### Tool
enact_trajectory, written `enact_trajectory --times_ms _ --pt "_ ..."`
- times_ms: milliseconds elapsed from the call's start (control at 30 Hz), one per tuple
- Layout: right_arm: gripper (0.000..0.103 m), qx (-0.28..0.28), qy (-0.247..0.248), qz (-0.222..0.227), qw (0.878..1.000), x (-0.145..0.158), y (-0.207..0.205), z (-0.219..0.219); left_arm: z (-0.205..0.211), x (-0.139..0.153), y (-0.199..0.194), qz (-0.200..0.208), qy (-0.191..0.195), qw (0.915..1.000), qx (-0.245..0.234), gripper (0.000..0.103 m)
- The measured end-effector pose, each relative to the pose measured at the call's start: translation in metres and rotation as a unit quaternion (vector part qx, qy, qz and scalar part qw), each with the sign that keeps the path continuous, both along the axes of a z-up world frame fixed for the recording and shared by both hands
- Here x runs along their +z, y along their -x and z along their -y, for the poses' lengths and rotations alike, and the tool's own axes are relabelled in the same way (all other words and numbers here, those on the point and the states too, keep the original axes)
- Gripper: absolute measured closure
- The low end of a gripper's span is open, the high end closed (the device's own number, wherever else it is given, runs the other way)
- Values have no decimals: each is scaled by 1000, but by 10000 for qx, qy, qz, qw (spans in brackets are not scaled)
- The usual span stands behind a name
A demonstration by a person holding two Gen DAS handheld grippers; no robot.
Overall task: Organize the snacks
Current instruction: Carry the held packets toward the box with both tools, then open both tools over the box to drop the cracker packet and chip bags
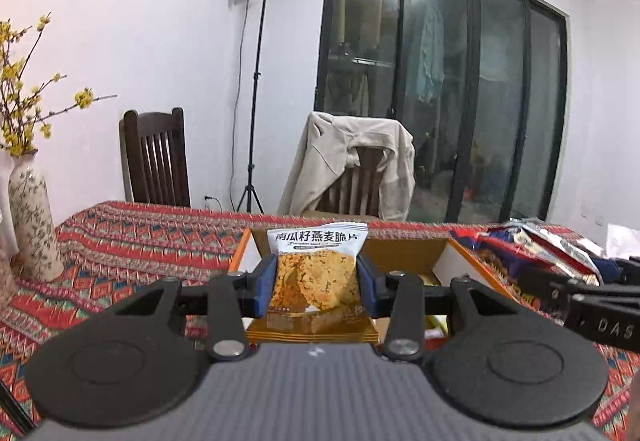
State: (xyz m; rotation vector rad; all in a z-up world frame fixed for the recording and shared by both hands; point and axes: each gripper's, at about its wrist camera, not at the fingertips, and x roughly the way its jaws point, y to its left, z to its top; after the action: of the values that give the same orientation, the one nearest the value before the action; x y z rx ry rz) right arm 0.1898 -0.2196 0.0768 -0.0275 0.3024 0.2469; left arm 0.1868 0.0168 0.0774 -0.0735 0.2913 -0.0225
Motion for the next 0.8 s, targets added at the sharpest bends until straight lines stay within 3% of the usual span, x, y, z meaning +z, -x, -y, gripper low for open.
enact_trajectory --times_ms 400,800 --pt "39 -245 11 -286 9993 1 -80 -24 -1 12 -77 90 160 9994 308 60" --pt "39 -358 -76 -535 9979 -34 -125 -22 -17 -31 -122 -297 282 9979 502 60"
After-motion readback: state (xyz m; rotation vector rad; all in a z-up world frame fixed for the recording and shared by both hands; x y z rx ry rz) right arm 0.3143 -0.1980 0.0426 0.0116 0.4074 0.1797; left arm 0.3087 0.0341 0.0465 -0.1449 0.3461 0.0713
